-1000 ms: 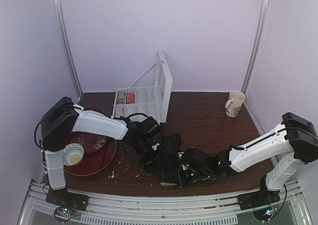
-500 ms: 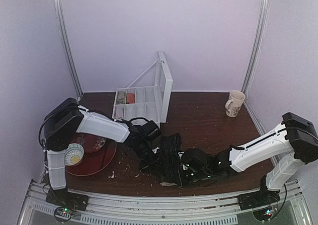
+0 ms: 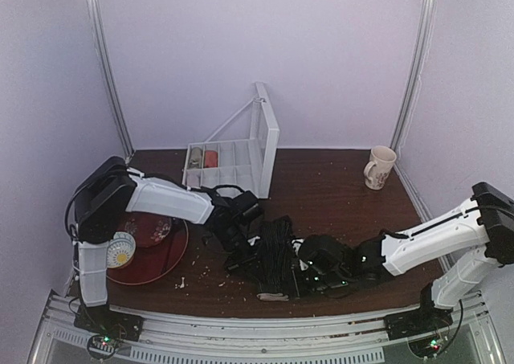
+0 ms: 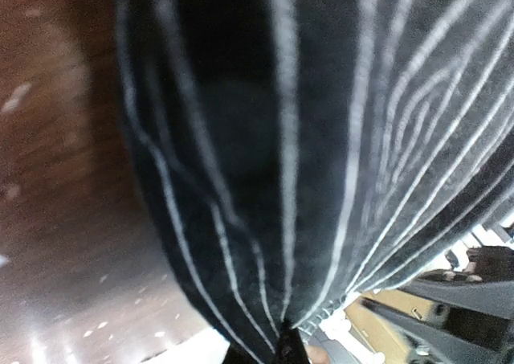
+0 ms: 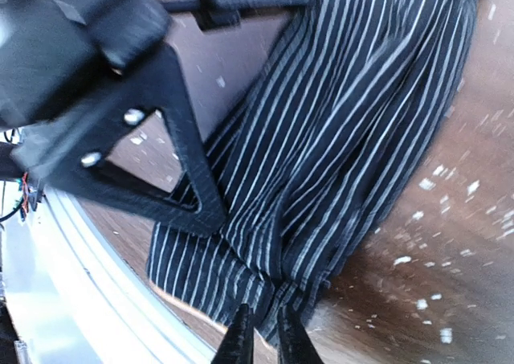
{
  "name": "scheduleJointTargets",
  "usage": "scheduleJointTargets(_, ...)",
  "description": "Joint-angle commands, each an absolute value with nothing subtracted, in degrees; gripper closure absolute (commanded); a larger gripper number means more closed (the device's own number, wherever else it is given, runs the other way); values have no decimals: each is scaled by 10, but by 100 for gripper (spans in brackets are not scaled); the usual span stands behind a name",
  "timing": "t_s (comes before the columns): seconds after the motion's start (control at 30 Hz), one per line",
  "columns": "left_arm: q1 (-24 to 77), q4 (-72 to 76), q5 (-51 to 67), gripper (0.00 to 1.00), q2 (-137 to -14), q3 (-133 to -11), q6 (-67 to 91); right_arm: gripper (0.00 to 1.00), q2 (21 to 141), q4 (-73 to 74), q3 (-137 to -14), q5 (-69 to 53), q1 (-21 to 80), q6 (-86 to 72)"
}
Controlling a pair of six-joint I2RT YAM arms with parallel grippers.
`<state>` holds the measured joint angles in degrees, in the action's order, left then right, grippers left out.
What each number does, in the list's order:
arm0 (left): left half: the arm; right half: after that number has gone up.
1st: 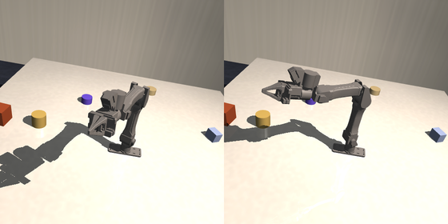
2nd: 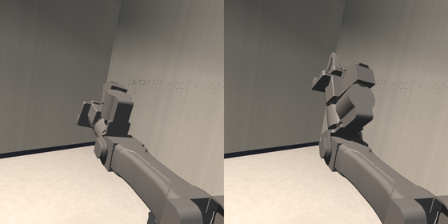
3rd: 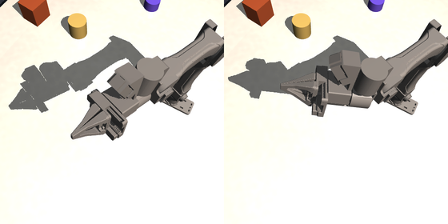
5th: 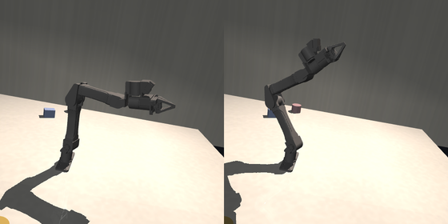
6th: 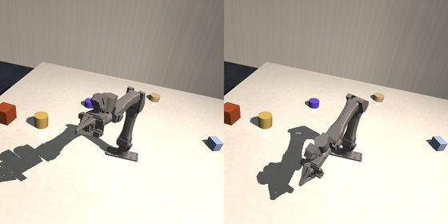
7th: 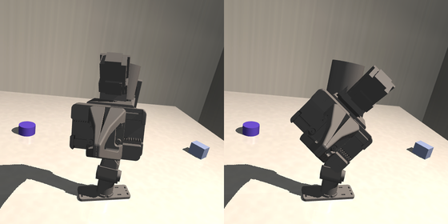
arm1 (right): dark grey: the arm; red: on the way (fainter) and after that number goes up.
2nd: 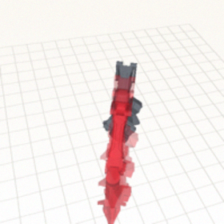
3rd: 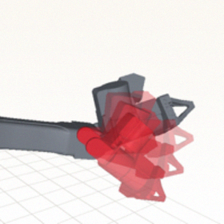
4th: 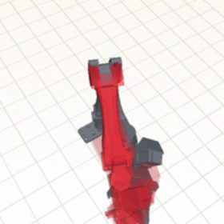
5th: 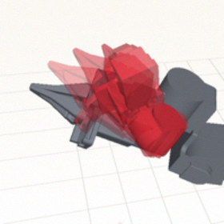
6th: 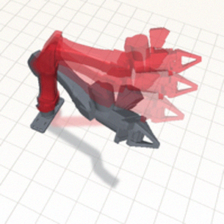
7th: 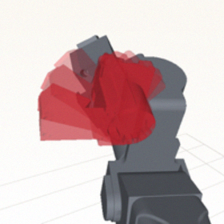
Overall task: Roll the underwear
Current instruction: Roll the underwear at the center of the board.
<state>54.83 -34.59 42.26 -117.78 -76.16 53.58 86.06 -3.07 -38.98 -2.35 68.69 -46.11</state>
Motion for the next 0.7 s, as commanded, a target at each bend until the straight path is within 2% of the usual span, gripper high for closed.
scheduleJointTargets(0.0, 522, -427, 447, 100, -1187, -779, 459, 90, 811, 12, -398, 39, 697, -386)
scheduleJointTargets(0.13, 512, -442, 466, 100, -1191, -782, 439, 92, 796, 27, -409, 121, 746, -296)
scheduleJointTargets(0.3, 507, -466, 469, 100, -1201, -800, 413, 94, 839, 25, -439, 211, 816, -190)
scheduleJointTargets(0.43, 506, -465, 475, 100, -1204, -799, 410, 86, 867, 25, -468, 278, 859, -125)
scheduleJointTargets(0.53, 505, -458, 478, 100, -1205, -797, 408, 82, 882, 12, -479, 260, 865, -81)
scheduleJointTargets(0.57, 505, -455, 481, 100, -1205, -796, 408, 74, 891, 14, -485, 263, 865, -73)
scheduleJointTargets(0.6, 505, -453, 482, 100, -1205, -795, 408, 69, 901, 17, -494, 269, 866, -63)
scheduleJointTargets(0.67, 504, -450, 482, 100, -1205, -792, 407, 69, 923, 25, -508, 282, 869, -43)
